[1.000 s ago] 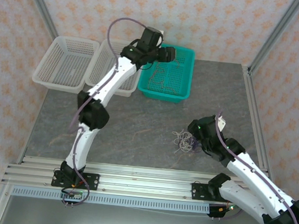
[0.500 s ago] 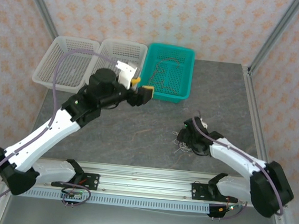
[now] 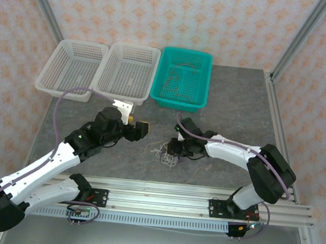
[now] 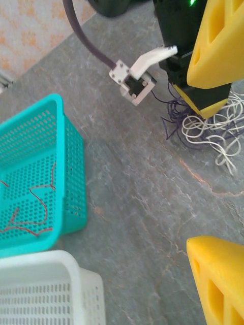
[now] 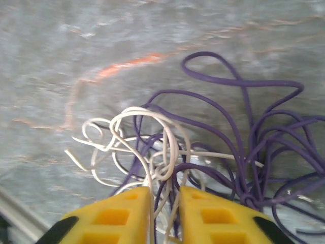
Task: Untangle the cables
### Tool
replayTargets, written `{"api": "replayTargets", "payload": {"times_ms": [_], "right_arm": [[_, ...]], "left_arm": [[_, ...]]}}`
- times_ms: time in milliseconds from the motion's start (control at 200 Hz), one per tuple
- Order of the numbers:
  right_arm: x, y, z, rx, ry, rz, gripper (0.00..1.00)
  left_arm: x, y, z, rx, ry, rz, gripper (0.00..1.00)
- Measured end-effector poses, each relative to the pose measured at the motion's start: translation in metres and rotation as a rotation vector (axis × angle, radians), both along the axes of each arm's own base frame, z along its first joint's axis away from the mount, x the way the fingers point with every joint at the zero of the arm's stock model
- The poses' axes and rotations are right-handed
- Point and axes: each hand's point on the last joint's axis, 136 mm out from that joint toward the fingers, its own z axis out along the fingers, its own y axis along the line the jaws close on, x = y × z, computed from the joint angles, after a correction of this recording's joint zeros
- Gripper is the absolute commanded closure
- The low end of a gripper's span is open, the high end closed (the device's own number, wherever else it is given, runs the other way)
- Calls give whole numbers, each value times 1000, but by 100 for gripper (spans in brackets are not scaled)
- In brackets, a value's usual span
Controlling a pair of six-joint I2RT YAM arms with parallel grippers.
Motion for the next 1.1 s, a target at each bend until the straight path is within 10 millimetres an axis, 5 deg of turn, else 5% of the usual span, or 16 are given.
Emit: {"api": "replayTargets", "payload": {"times_ms": [125,230,340,415,560,661,846,1096], "right_arm": [[7,4,22,30,-78,22,44],[16,-6,62,74,-229,-16,37],[23,-38,111,135,-446,-155,34],[27,-71,127,140,-553,-302,33],[25,-136,117,74,-621,-578,33],[18,-162,104,41,-611,-676,33],[11,-174,97,35,-576,-738,33],[8,-175,93,38,-553,-747,33]], "left_arm": [[6,4,-14,16,44,55,24],[12,2,-32,67,102,69,27],[22,-10,-48,101,164,52,30],[30,-26,-57,124,201,24,32],[42,-73,-75,150,235,-70,36],[48,-100,-95,150,276,-123,39],[64,-139,-122,121,329,-183,44],[61,-204,-119,80,316,-362,49]]}}
